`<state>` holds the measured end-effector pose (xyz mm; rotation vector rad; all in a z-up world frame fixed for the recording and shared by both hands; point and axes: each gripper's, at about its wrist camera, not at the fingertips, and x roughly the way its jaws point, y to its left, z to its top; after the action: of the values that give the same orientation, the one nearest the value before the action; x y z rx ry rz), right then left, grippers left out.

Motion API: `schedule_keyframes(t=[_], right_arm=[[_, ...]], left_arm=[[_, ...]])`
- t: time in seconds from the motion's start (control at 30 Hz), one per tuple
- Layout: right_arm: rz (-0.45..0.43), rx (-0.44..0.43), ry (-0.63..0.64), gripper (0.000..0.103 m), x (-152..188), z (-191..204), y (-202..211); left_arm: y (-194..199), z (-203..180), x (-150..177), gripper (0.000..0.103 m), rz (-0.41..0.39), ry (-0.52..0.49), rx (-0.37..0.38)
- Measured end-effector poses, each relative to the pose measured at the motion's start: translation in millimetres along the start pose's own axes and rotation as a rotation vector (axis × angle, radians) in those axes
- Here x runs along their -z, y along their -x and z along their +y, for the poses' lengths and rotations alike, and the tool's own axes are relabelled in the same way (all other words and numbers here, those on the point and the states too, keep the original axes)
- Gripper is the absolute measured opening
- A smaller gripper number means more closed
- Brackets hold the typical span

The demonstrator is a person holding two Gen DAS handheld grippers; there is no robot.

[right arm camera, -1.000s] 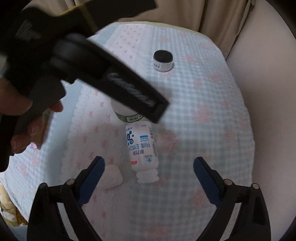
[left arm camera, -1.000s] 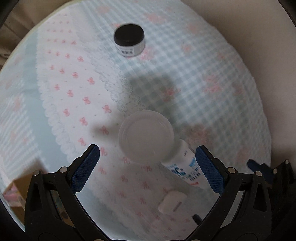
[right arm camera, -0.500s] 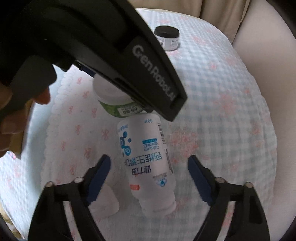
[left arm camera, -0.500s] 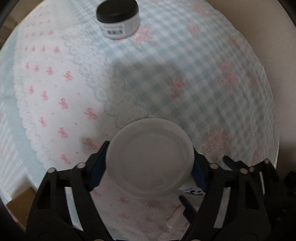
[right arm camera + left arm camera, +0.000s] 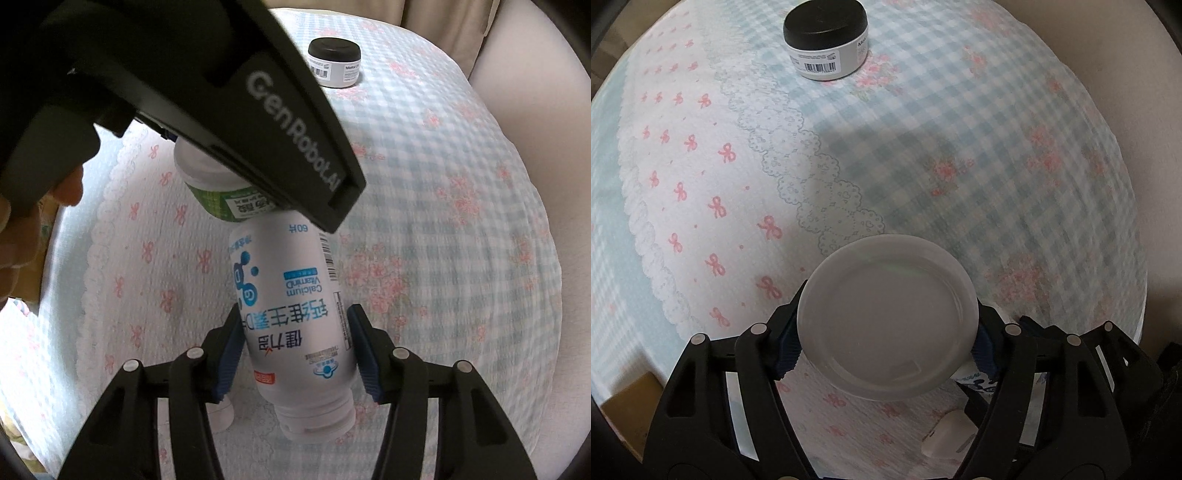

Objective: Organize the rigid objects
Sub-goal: 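Carry the jar and vitamin bottle over the cardboard box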

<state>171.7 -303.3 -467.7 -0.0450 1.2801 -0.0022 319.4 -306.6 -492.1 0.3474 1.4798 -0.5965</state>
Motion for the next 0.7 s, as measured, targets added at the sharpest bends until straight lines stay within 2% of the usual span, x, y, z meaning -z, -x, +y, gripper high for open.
schedule_keyframes(t=[0.37, 0.57, 0.7], right_arm=[[-0.022, 0.014, -0.041, 0.05, -3.2, -27.6, 26.6], [-0.069, 0.031, -0.051, 0.05, -4.6, -28.9, 70.2], [-0.119, 0.032, -0.047, 0.05, -8.7, -30.9, 115.1]], left_arm=[[51.8, 0.2, 2.3, 0.07, -0.071, 0.03, -0.011], [109.5, -3.0, 14.7, 0.07, -0.15, 0.068, -0.015], [154.7, -7.9, 27.4, 0.07, -0.218, 0.113, -0.007]])
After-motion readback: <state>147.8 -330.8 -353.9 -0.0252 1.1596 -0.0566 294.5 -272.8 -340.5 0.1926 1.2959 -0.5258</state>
